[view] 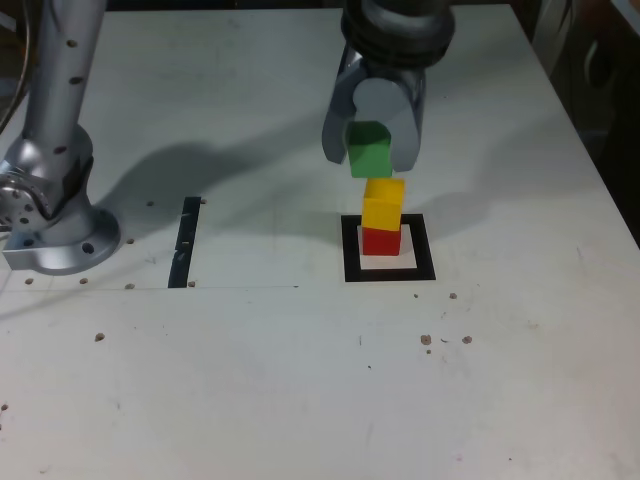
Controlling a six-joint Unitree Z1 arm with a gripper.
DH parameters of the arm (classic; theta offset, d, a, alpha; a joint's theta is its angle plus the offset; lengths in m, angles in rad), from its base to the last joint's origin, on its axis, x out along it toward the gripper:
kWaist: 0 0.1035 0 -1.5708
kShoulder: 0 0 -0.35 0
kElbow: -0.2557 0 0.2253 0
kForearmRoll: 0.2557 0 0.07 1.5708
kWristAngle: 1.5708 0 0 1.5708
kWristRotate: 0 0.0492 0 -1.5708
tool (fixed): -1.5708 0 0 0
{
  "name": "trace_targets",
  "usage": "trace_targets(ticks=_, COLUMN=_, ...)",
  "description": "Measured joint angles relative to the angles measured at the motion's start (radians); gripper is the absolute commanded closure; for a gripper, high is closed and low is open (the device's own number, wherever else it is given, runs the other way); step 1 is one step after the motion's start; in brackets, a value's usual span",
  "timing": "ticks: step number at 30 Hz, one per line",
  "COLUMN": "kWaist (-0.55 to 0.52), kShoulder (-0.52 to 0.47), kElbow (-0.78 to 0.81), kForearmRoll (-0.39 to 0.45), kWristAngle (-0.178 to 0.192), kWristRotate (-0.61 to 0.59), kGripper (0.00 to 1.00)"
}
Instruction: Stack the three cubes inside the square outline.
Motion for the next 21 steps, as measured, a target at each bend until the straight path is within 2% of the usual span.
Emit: trace_targets(ticks=21, kWaist=0.003, kShoulder=0.058, kElbow=-0.017, kForearmRoll=-0.006, kWristAngle=-0.007, kWristRotate=0.011, kGripper=0.80)
